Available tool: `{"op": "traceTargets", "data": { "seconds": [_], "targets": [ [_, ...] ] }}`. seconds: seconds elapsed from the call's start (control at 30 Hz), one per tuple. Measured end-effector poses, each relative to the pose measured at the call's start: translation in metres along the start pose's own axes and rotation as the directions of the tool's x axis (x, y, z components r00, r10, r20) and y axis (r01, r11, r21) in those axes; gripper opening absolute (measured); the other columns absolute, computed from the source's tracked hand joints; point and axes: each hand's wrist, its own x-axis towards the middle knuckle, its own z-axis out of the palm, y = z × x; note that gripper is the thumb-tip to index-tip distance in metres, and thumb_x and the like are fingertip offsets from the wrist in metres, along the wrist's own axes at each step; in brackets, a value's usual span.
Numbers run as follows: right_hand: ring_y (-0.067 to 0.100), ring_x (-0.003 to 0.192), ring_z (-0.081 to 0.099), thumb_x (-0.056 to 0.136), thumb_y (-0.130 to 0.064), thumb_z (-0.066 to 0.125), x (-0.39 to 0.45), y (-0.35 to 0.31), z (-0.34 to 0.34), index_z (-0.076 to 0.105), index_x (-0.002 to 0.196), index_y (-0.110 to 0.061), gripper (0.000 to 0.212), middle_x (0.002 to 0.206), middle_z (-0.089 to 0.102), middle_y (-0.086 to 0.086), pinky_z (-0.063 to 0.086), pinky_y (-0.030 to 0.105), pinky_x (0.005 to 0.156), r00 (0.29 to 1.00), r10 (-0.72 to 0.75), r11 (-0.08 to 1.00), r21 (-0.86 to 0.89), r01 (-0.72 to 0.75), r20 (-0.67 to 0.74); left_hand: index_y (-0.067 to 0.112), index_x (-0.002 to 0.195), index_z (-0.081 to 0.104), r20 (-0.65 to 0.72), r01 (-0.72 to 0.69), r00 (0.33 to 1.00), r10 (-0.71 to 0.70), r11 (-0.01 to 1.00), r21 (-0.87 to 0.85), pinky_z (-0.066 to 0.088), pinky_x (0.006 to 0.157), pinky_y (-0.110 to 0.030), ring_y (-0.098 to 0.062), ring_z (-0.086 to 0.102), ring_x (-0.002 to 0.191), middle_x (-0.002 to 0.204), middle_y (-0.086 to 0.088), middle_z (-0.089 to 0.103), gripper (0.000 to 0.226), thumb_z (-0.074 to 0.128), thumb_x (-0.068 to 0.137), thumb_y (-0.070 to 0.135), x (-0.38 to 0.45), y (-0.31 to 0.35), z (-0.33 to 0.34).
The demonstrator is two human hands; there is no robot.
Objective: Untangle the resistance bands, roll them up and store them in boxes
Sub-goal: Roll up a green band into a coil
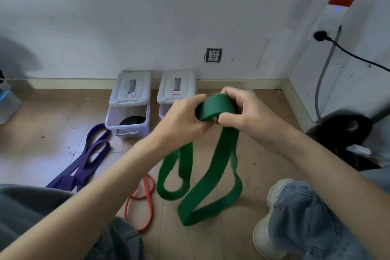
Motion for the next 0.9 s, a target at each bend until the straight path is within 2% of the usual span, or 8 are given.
{"op": "traceTargets", "data": {
  "seconds": [0.13, 0.2, 0.3, 0.4, 0.5, 0.57, 0.77, 0.9],
  "targets": [
    [0.017, 0.069, 0.055, 0.068, -0.009, 0.056, 0.002, -0.011, -0.013, 0.054, 0.079, -0.013, 0.012, 0.071, 0.055, 0.003, 0.049, 0.036, 0.072, 0.998, -0.027, 0.933, 0.357, 0.044, -0.053, 0.024, 0.062, 0.043, 0.117, 0.273, 0.955, -0.271, 0.962, 0.002, 0.050, 0.065, -0.048, -0.019, 0.051, 0.059, 0.062, 0.003, 0.049, 0.036, 0.057, 0.079, -0.003, -0.023, -0.029, 0.023],
    [0.022, 0.079, 0.058, 0.071, -0.016, 0.063, 0.000, -0.004, -0.023, 0.060, 0.083, -0.015, 0.013, 0.081, 0.059, 0.006, 0.048, 0.050, 0.088, 0.997, 0.059, 0.991, 0.113, -0.065, 0.053, 0.017, 0.062, 0.044, 0.105, 0.327, 0.940, -0.323, 0.945, -0.025, 0.052, 0.064, -0.045, -0.021, 0.054, 0.062, 0.063, 0.000, 0.051, 0.030, 0.055, 0.084, -0.001, -0.020, -0.036, 0.018],
    [0.015, 0.098, 0.060, 0.072, -0.028, 0.078, -0.001, 0.007, -0.029, 0.059, 0.106, -0.014, 0.042, 0.106, 0.063, 0.002, 0.045, 0.046, 0.098, 0.915, 0.320, 0.917, -0.323, -0.235, 0.245, 0.010, 0.073, 0.053, -0.055, 0.281, 0.953, -0.297, 0.939, -0.200, 0.049, 0.060, -0.029, -0.014, 0.057, 0.060, 0.063, 0.000, 0.056, 0.017, 0.052, 0.088, 0.002, -0.003, -0.026, -0.005],
    [0.002, 0.105, 0.057, 0.062, -0.037, 0.082, -0.001, 0.007, -0.013, 0.053, 0.116, -0.026, 0.062, 0.112, 0.062, -0.010, 0.046, 0.026, 0.092, 0.924, 0.309, 0.938, -0.233, -0.256, 0.225, 0.013, 0.075, 0.051, 0.057, 0.138, 0.988, -0.140, 0.989, 0.043, 0.045, 0.054, -0.026, -0.012, 0.053, 0.059, 0.067, 0.003, 0.055, 0.014, 0.059, 0.079, 0.001, 0.006, -0.002, -0.008],
    [0.012, 0.079, 0.060, 0.072, -0.015, 0.074, 0.002, 0.009, 0.004, 0.058, 0.085, -0.018, 0.022, 0.083, 0.063, -0.001, 0.047, 0.027, 0.068, 0.965, 0.209, 0.915, -0.380, -0.136, 0.159, 0.015, 0.070, 0.046, 0.086, 0.106, 0.989, -0.118, 0.986, 0.131, 0.035, 0.050, -0.020, -0.006, 0.045, 0.057, 0.063, 0.007, 0.049, 0.018, 0.060, 0.075, 0.005, 0.006, 0.003, 0.004],
    [0.010, 0.061, 0.050, 0.074, -0.010, 0.067, 0.003, 0.008, 0.003, 0.051, 0.068, -0.021, 0.020, 0.065, 0.052, -0.005, 0.038, 0.027, 0.058, 0.982, 0.161, 0.917, -0.384, -0.112, 0.099, 0.016, 0.070, 0.047, 0.078, 0.106, 0.990, -0.117, 0.985, 0.133, 0.035, 0.051, -0.020, -0.011, 0.047, 0.056, 0.061, 0.006, 0.050, 0.016, 0.060, 0.077, 0.008, 0.003, -0.007, 0.008],
    [0.038, 0.084, 0.064, 0.079, -0.002, 0.064, 0.004, 0.001, -0.017, 0.060, 0.083, -0.005, 0.006, 0.085, 0.064, 0.023, 0.053, 0.048, 0.077, 0.999, 0.039, 0.998, 0.057, -0.037, -0.027, 0.023, 0.071, 0.048, 0.223, 0.312, 0.928, -0.299, 0.950, -0.025, 0.051, 0.070, -0.051, -0.019, 0.053, 0.061, 0.065, 0.000, 0.051, 0.027, 0.056, 0.081, -0.002, -0.026, -0.046, 0.020],
    [0.024, 0.083, 0.063, 0.078, -0.011, 0.071, 0.006, 0.017, -0.033, 0.064, 0.090, -0.005, 0.016, 0.088, 0.064, 0.014, 0.050, 0.040, 0.084, 0.951, 0.279, 0.895, -0.396, -0.206, 0.136, 0.030, 0.078, 0.058, -0.028, 0.299, 0.951, -0.307, 0.940, -0.162, 0.050, 0.059, -0.028, -0.004, 0.057, 0.055, 0.060, 0.008, 0.058, 0.030, 0.052, 0.086, 0.002, -0.016, -0.045, -0.004]
  ]
}}
